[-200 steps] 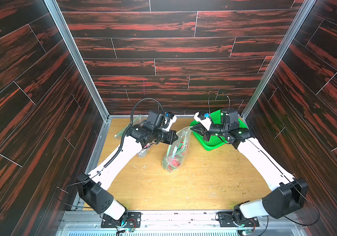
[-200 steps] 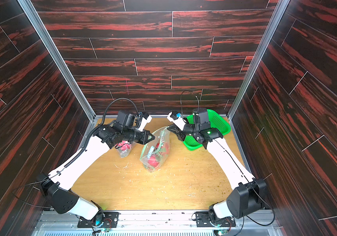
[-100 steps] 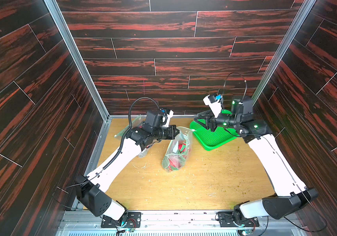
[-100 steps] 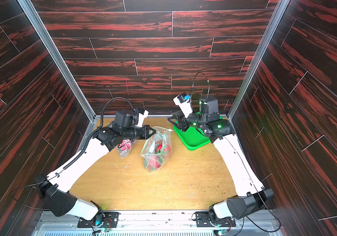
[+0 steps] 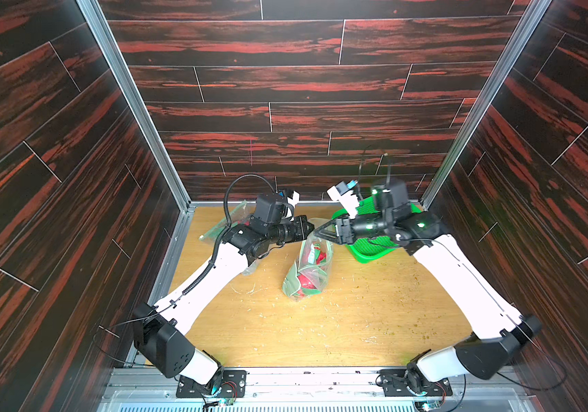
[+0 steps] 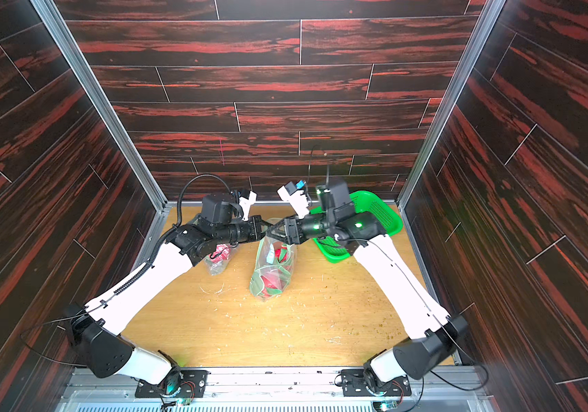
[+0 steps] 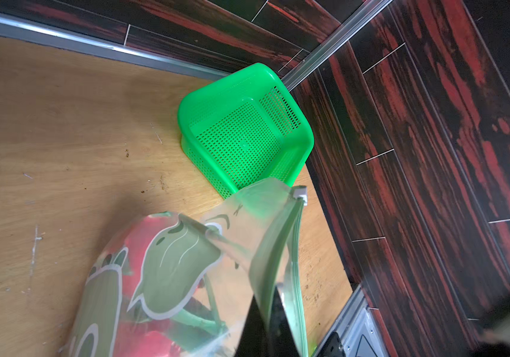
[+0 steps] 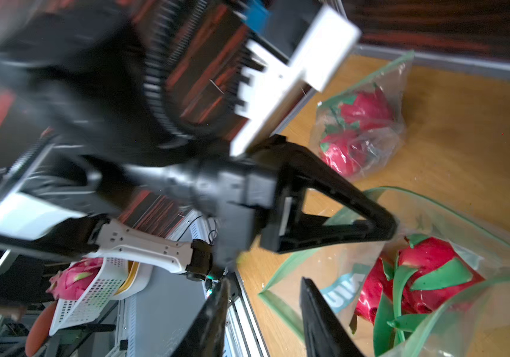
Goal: Open the zip-top bag and take out the dragon fruit
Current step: Pick up the dragon fruit from the zipper food storage bag.
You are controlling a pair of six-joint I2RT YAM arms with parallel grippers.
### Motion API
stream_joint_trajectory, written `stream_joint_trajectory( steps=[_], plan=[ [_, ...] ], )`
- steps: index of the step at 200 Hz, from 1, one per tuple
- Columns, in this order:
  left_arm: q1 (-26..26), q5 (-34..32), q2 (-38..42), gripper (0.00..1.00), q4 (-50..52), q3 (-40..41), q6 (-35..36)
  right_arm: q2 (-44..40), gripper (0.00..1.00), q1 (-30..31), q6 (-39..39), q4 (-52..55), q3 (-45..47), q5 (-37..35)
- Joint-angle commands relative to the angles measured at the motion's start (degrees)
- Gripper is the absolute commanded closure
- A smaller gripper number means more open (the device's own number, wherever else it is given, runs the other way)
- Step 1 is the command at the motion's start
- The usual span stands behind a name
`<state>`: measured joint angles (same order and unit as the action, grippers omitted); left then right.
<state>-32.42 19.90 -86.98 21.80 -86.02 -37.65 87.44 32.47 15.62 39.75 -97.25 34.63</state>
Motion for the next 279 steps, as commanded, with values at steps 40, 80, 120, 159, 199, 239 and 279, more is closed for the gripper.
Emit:
stream_joint_trajectory(
  steps=[40,80,120,159,199,239,279],
  plan=[
    [0.05,0.4,2.27,1.0,-6.24,1.38,-1.43,4.38,0.58,0.71,1.72,0.07,4.01,-9.18],
    [0.05,0.86,2.09,1.0,-6.13,1.73,-1.21,6.63,0.58,1.61,-0.05,3.13,4.92,-15.78],
    [0.01,0.91,2.04,1.0,-6.14,2.76,-0.32,7.13,0.57,2.24,-0.58,8.23,4.75,-25.18],
    [-0.01,2.19,1.41,1.0,-8.37,4.4,0.17,6.84,0.56,2.53,-0.5,11.88,4.81,-28.89],
    [-0.01,0.97,0.21,1.0,-13.42,7.52,-0.68,6.86,0.56,2.84,0.48,13.06,6.37,-29.62],
    [-0.03,0.88,-1.26,1.0,-15.77,8.74,-2.15,6.54,0.52,2.95,1.64,16.09,7.97,-32.12],
    [-0.58,1.28,-2.24,1.0,-17.23,8.66,-2.76,5.81,0.49,2.93,3.62,15.47,10.75,-32.6]
  ],
)
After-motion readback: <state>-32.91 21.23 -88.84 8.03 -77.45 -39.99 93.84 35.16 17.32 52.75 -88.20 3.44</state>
